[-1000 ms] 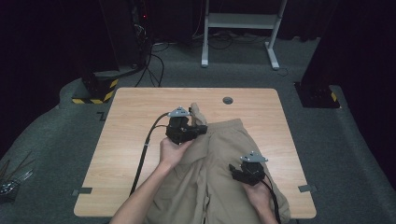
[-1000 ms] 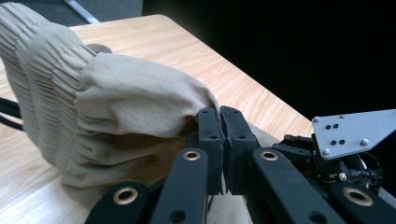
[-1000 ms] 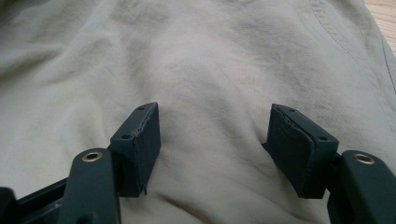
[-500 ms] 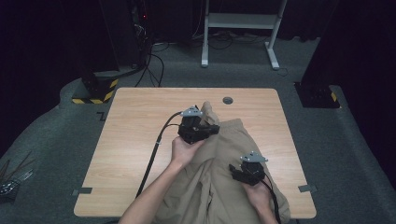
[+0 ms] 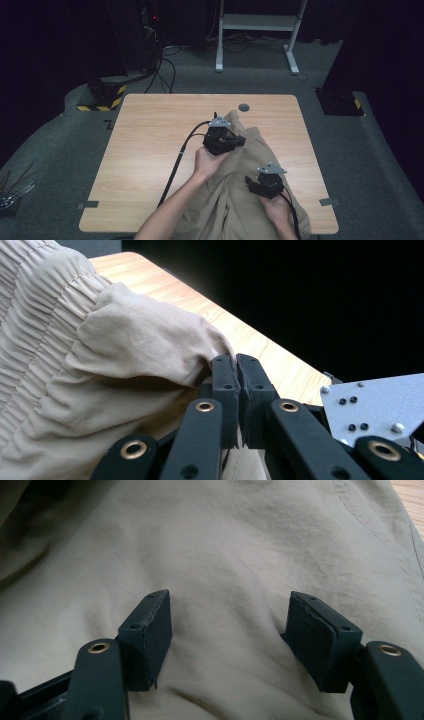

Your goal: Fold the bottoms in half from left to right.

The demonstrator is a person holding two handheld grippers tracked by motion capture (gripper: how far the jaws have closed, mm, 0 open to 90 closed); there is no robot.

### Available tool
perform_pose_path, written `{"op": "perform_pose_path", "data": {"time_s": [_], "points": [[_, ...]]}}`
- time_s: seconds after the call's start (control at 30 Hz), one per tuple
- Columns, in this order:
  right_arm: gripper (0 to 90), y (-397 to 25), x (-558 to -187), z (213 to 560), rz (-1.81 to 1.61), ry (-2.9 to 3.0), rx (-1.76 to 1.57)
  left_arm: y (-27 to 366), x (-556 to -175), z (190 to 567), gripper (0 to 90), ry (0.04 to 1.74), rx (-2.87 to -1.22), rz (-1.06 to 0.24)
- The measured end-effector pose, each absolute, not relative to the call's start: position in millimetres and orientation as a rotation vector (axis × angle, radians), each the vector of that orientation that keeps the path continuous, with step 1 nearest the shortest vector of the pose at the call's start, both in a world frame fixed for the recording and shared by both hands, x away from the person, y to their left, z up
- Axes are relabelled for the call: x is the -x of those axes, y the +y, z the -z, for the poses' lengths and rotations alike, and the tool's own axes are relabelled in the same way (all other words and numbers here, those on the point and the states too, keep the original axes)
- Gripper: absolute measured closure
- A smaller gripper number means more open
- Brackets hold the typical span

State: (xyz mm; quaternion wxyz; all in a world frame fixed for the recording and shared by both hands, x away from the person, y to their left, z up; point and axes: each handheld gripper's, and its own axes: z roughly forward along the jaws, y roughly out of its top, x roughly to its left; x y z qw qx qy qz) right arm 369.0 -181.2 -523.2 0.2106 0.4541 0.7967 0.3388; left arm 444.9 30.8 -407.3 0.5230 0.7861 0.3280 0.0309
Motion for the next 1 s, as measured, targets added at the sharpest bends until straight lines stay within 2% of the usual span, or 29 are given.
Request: {"op": "perform_pose_path", "data": {"time_s": [1.0], "points": [[35.0, -180.8, -368.6, 523.0, -0.941, 2.213, -1.265, -16.3, -469.2, 463.6, 85.6, 0.852, -2.029, -0.035]]}}
